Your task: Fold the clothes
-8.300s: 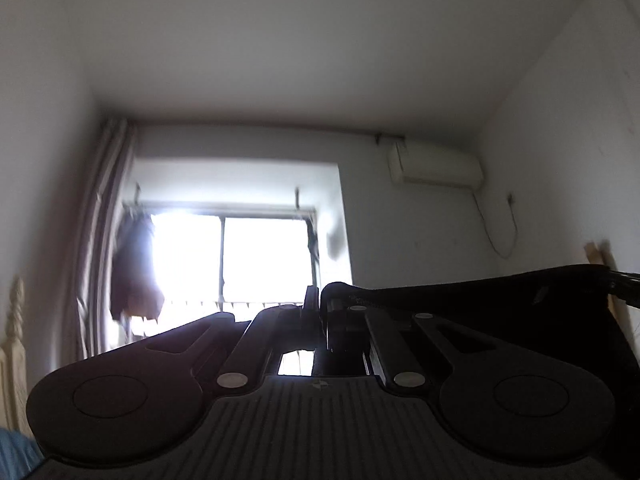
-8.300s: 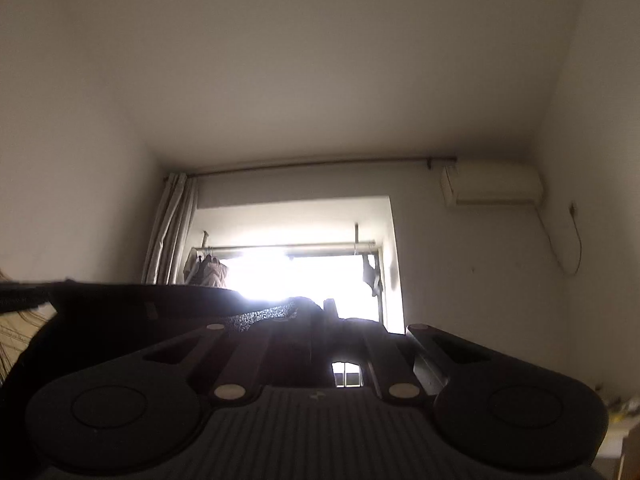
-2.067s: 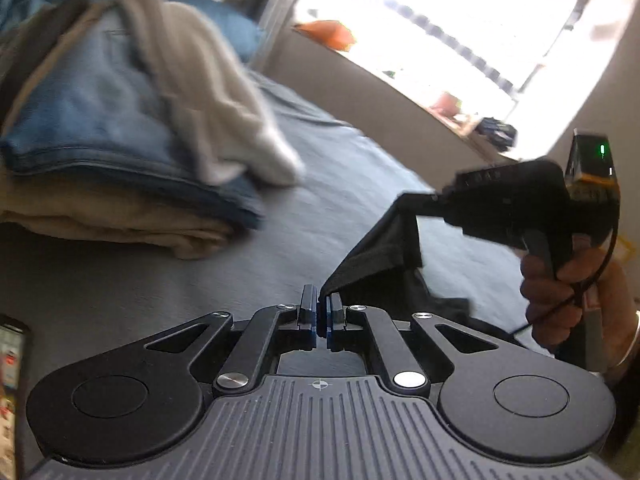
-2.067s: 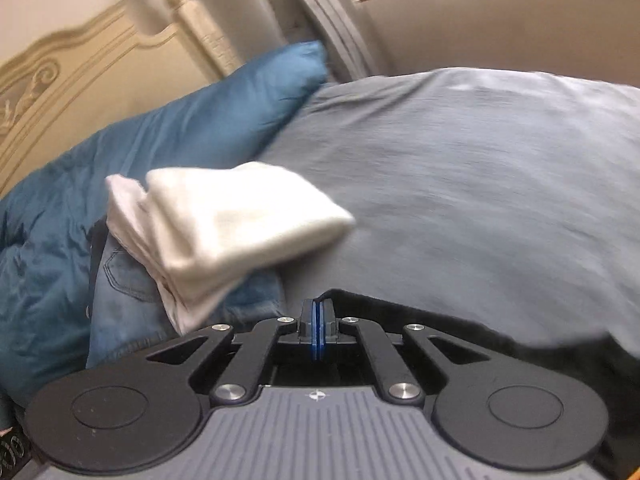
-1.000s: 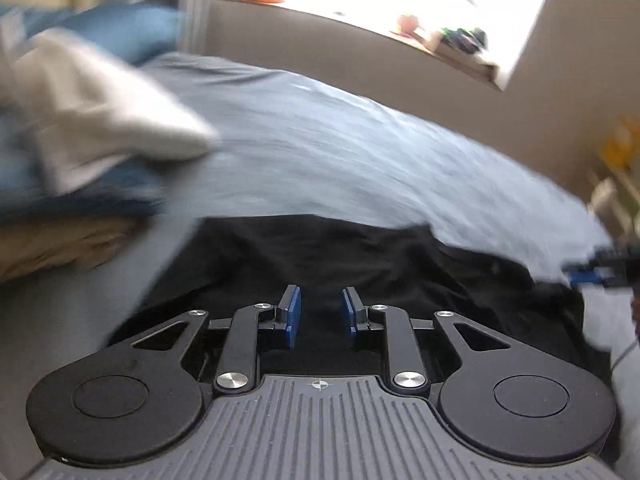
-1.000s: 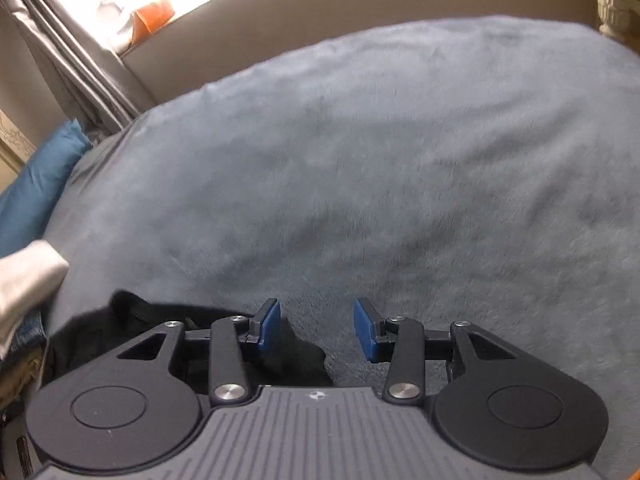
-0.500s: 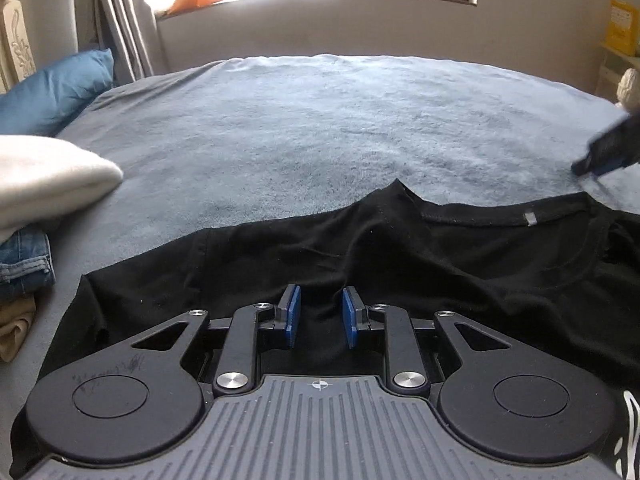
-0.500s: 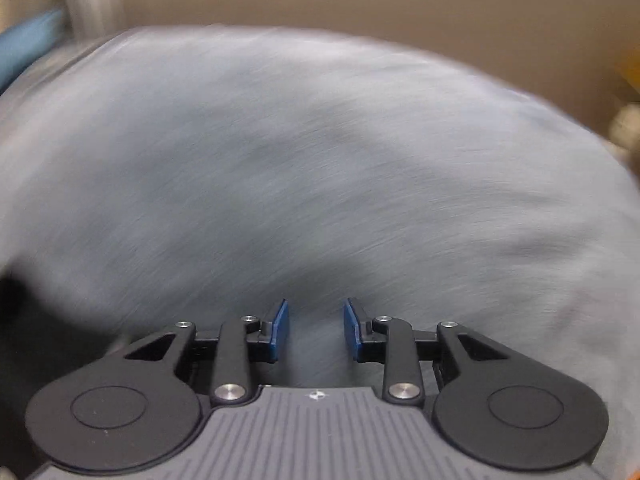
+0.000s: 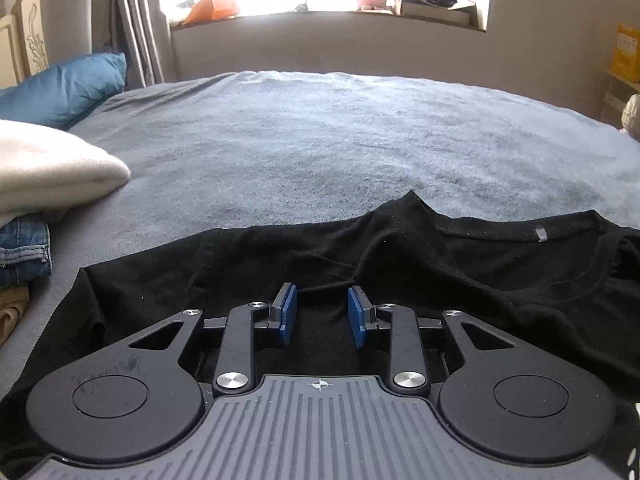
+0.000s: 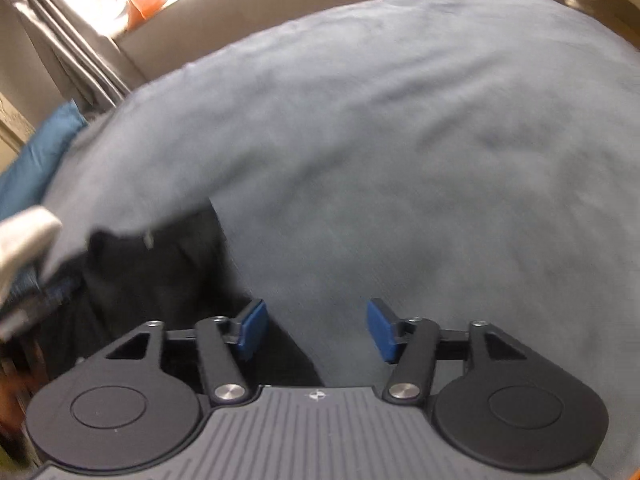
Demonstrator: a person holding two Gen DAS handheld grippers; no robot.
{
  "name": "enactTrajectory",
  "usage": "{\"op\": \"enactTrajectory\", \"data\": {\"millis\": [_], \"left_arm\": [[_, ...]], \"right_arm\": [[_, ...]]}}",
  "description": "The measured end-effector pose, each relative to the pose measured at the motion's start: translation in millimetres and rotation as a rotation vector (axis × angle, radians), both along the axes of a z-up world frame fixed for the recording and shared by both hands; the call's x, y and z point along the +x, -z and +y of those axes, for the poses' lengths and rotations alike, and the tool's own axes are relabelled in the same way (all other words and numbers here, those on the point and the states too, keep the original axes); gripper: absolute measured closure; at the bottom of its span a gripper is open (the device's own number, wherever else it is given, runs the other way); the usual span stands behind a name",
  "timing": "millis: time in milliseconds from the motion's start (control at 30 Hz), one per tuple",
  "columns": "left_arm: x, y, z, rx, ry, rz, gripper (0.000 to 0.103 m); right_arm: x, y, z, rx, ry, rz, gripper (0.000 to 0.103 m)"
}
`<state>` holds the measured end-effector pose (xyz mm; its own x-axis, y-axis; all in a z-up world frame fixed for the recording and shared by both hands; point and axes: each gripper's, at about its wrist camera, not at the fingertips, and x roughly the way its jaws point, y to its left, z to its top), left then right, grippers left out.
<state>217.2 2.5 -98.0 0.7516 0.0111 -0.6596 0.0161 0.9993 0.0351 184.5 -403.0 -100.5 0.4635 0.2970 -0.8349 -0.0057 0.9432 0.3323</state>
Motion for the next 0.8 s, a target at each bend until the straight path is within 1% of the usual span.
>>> {"op": "enactTrajectory", "data": {"millis": [67, 100, 133, 167, 200, 233, 333, 367, 433, 533, 633, 667, 700, 733, 800], "left_arm": [[-1.0, 0.8, -2.4, 0.011, -0.011, -0.010, 0.074], [-1.3, 1.0, -3.5, 0.017, -0.016, -0.014, 0.074], [-1.5, 1.0, -4.3, 0.018, -0.025, -0.016, 0.074], [-1.4, 0.8, -4.9, 0.016, -0.037, -0.017, 0.074], [-1.3, 0.6, -5.6, 0.016, -0.046, -0.016, 0.074], [-1.2, 0.3, -6.7, 0.019, -0.054, -0.015, 0.074], [-0.9, -0.6, -9.7, 0.028, -0.074, -0.012, 0.074], [-0.9, -0.7, -9.7, 0.030, -0.077, -0.012, 0.074], [-0.8, -0.5, -9.8, 0.034, -0.076, -0.011, 0.074], [-0.6, -0.1, -10.2, 0.040, -0.072, -0.010, 0.074], [-0.8, -0.2, -8.4, 0.033, -0.070, -0.010, 0.074], [-0.8, -0.8, -7.2, 0.027, -0.067, -0.009, 0.074], [-0.8, -1.5, -5.9, 0.020, -0.062, -0.007, 0.074], [-0.7, -2.6, -4.1, 0.012, -0.056, -0.004, 0.074], [-0.3, -6.0, 0.8, -0.011, -0.039, 0.010, 0.074]], "right_arm": [[-18.7, 11.3, 1.7, 0.022, -0.006, 0.018, 0.041], [-25.5, 15.2, 6.4, 0.004, -0.016, 0.003, 0.046], [-32.4, 16.7, 13.5, -0.041, -0.034, -0.026, 0.052], [-39.3, 18.2, 20.6, -0.085, -0.051, -0.055, 0.073], [-44.8, 15.0, 21.4, -0.113, -0.045, -0.077, 0.097], [-49.3, 8.4, 17.5, -0.129, -0.020, -0.094, 0.100], [-62.8, -11.4, 5.6, -0.177, 0.053, -0.144, 0.100], [-67.1, -17.7, -1.7, -0.200, 0.093, -0.158, 0.100], [-76.9, -26.6, -18.8, -0.287, 0.175, -0.178, 0.100], [-74.8, -10.9, -39.6, -0.332, 0.249, -0.138, 0.100], [-70.1, 8.3, -60.0, -0.363, 0.323, -0.089, 0.097], [-68.7, 13.1, -63.8, -0.363, 0.340, -0.098, 0.092], [-67.7, 13.0, -64.8, -0.367, 0.366, -0.123, 0.080], [-67.0, 10.3, -65.5, -0.380, 0.403, -0.144, 0.074], [-69.8, -3.9, -63.4, -0.422, 0.462, -0.219, 0.071]]}}
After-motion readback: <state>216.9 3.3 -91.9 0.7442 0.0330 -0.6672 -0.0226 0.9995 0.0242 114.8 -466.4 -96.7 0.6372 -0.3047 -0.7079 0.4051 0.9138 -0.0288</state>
